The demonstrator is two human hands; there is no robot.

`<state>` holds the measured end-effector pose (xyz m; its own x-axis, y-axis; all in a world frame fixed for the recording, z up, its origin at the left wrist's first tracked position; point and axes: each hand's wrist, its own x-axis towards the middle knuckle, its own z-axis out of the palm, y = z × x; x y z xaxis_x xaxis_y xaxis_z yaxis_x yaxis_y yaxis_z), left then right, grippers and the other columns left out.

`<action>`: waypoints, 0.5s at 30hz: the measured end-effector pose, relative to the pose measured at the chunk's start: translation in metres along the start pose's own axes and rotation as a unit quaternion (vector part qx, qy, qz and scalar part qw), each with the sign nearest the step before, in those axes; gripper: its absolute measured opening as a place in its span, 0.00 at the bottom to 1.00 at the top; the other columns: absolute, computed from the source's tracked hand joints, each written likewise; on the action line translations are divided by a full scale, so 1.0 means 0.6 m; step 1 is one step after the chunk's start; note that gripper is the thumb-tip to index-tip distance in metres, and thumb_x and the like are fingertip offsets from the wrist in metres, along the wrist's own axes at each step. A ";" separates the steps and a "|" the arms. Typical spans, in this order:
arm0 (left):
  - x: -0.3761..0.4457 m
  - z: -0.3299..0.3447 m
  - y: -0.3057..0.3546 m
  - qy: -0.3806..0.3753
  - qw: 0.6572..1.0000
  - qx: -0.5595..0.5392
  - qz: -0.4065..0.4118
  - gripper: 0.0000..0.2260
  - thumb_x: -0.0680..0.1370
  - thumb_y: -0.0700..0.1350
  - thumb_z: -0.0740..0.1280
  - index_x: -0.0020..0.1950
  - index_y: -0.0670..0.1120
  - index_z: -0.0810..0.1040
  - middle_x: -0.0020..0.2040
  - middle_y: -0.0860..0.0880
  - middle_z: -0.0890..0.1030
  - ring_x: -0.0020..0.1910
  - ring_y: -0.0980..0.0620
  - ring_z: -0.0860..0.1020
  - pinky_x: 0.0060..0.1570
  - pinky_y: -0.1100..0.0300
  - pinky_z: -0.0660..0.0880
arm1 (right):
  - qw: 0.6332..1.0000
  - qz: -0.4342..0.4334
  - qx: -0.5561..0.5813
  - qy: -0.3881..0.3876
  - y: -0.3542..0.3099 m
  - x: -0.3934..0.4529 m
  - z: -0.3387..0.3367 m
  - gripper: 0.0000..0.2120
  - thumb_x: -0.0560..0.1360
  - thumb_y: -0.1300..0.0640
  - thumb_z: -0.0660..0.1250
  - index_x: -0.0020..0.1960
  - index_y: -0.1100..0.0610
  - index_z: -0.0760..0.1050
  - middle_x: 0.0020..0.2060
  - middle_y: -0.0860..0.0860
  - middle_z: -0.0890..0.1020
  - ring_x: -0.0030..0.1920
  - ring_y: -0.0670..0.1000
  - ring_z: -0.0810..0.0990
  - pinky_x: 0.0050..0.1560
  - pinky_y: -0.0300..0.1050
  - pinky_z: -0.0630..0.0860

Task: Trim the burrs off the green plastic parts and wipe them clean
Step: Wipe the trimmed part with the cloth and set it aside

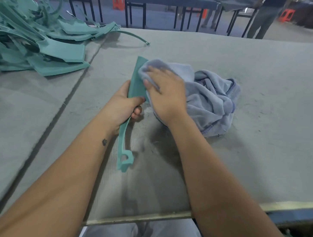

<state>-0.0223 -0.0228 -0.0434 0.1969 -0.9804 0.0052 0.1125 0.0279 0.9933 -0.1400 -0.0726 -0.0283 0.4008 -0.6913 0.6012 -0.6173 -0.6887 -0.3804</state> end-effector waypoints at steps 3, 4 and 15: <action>0.006 0.000 -0.002 0.006 0.999 -0.028 -0.022 0.17 0.78 0.28 0.50 0.48 0.45 0.73 0.28 0.47 0.68 0.19 0.58 0.64 0.18 0.71 0.60 | 0.994 -0.055 0.089 0.026 -0.028 -0.006 0.006 0.09 0.76 0.56 0.67 0.41 0.58 0.81 0.39 0.49 0.83 0.44 0.51 0.79 0.49 0.51 0.74; 0.007 0.000 -0.003 0.006 0.999 -0.030 -0.023 0.17 0.78 0.27 0.49 0.50 0.45 0.73 0.28 0.46 0.67 0.19 0.58 0.64 0.18 0.70 0.60 | 0.993 -0.060 0.097 0.023 -0.032 -0.007 0.007 0.07 0.76 0.56 0.68 0.42 0.58 0.81 0.39 0.49 0.82 0.44 0.51 0.78 0.49 0.51 0.73; 0.000 -0.004 -0.002 -0.021 0.996 0.073 0.043 0.15 0.80 0.33 0.60 0.59 0.52 0.72 0.44 0.45 0.76 0.22 0.58 0.67 0.20 0.67 0.63 | 0.968 0.240 0.002 0.075 0.052 0.013 -0.031 0.10 0.81 0.55 0.58 0.55 0.58 0.75 0.53 0.54 0.78 0.54 0.56 0.74 0.51 0.56 0.73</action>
<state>-0.0203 -0.0222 -0.0449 0.1576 -0.9832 0.0923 -0.0473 0.0859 0.9952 -0.1689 -0.0955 -0.0227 -0.0342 -0.8923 0.4501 -0.7046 -0.2979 -0.6441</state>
